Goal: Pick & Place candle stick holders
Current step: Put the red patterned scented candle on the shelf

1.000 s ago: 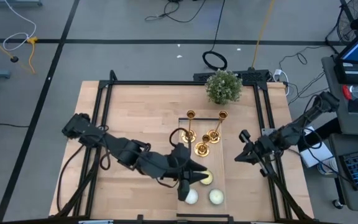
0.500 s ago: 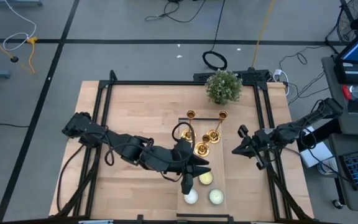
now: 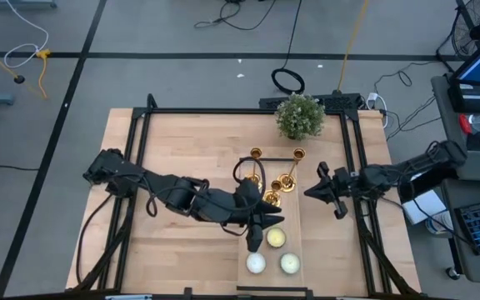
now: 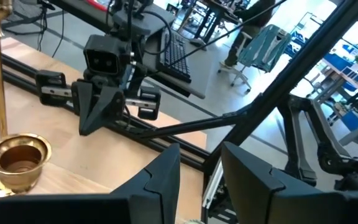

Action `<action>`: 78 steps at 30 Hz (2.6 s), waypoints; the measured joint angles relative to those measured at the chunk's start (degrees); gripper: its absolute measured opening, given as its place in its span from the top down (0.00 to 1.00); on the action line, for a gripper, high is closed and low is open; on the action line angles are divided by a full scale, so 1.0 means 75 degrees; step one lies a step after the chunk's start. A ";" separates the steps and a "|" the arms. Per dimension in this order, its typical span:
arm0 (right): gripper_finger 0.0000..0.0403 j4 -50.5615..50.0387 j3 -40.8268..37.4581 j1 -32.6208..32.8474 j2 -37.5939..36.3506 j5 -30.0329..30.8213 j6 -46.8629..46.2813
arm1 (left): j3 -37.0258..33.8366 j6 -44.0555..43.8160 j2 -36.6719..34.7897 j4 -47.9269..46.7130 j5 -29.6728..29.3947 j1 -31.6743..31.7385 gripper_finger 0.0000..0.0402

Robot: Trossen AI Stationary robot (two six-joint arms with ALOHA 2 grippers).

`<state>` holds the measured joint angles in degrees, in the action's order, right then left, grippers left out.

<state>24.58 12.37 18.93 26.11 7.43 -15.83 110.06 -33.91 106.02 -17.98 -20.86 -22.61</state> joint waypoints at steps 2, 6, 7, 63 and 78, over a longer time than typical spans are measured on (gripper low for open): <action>1.00 -0.0002 -0.0064 -0.0168 0.0001 -0.0204 -0.0003 | 0.0000 0.0000 0.0000 -0.0018 -0.0003 0.0020 0.70; 1.00 -0.0039 -0.0123 -0.0497 0.0000 -0.0439 -0.0003 | 0.0000 0.0006 0.0000 -0.0038 0.0019 0.0065 0.70; 1.00 -0.0066 -0.0123 -0.0568 0.0000 -0.0451 -0.0003 | 0.0002 0.0011 0.0000 -0.0036 0.0039 0.0084 0.70; 1.00 -0.2829 -0.0123 -0.2464 -0.2858 -0.1770 0.0244 | 0.0003 -0.0347 0.0003 -0.0017 0.0169 0.0414 0.70; 1.00 -0.1147 -0.1491 -0.2464 -0.3448 -0.1802 -0.0403 | 0.0003 -0.0391 0.0006 -0.0020 0.0166 0.0414 0.70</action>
<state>15.98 1.19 0.45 0.25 -6.09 -18.85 110.08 -36.84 106.06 -18.13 -19.62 -19.51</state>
